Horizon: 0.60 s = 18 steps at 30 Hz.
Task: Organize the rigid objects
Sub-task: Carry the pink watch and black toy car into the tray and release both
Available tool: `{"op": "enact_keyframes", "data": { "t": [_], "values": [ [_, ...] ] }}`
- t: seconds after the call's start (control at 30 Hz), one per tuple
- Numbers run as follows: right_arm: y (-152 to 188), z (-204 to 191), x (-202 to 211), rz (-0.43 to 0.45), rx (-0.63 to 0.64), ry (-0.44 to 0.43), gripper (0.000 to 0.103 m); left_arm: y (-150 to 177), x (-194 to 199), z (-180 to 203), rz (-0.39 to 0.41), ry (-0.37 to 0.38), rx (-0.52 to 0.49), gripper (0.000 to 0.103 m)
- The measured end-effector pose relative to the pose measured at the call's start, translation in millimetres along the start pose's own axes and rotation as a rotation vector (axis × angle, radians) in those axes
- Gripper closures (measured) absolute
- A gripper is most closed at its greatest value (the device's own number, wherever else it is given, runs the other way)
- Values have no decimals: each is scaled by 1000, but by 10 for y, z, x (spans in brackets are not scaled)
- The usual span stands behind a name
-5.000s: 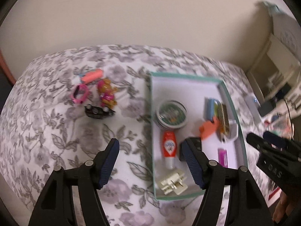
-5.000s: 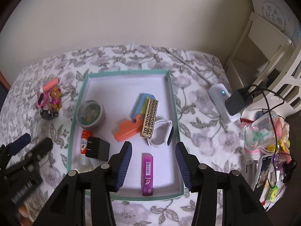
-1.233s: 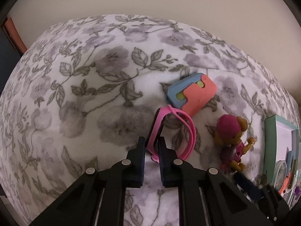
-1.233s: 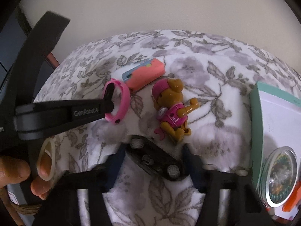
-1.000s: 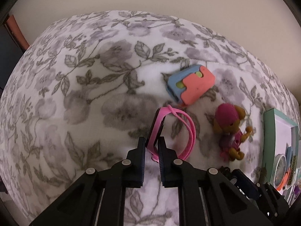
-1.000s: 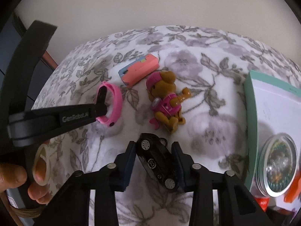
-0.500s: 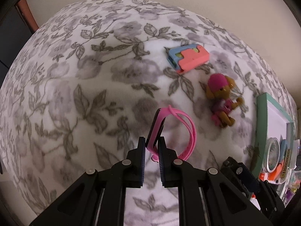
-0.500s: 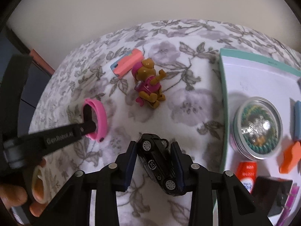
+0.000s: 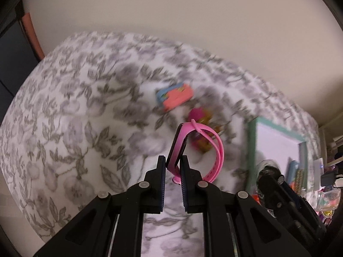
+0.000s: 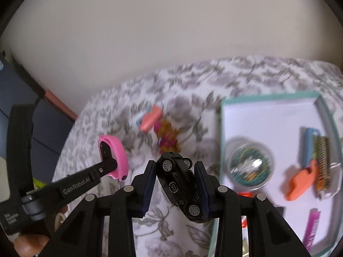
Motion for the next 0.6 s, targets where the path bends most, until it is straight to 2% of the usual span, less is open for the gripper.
{"op": "enact_keyframes", "data": {
  "t": [0.1, 0.27, 0.4, 0.6],
  "values": [
    [-157, 137, 283, 79, -35, -10, 64, -109, 118, 235, 41, 41, -39, 90],
    [-319, 401, 566, 162, -66, 37, 64, -159, 181, 630, 87, 102, -93, 90],
    [-381, 641, 673, 187, -90, 72, 64, -139, 84, 970, 83, 131, -153, 90],
    [-437, 963, 731, 208, -90, 172, 64, -116, -80, 1417, 88, 163, -243, 90]
  ]
}}
Point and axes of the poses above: each gripper's, at about its wrist camera, not at the fingertips, and x roughly against the way its jaws point, z to its right, y to its underside, the point moved 5 cm from there along -x, roughly the way its jaws point, and after that the axes turned 1 degree about x, right-handed, at the moved point
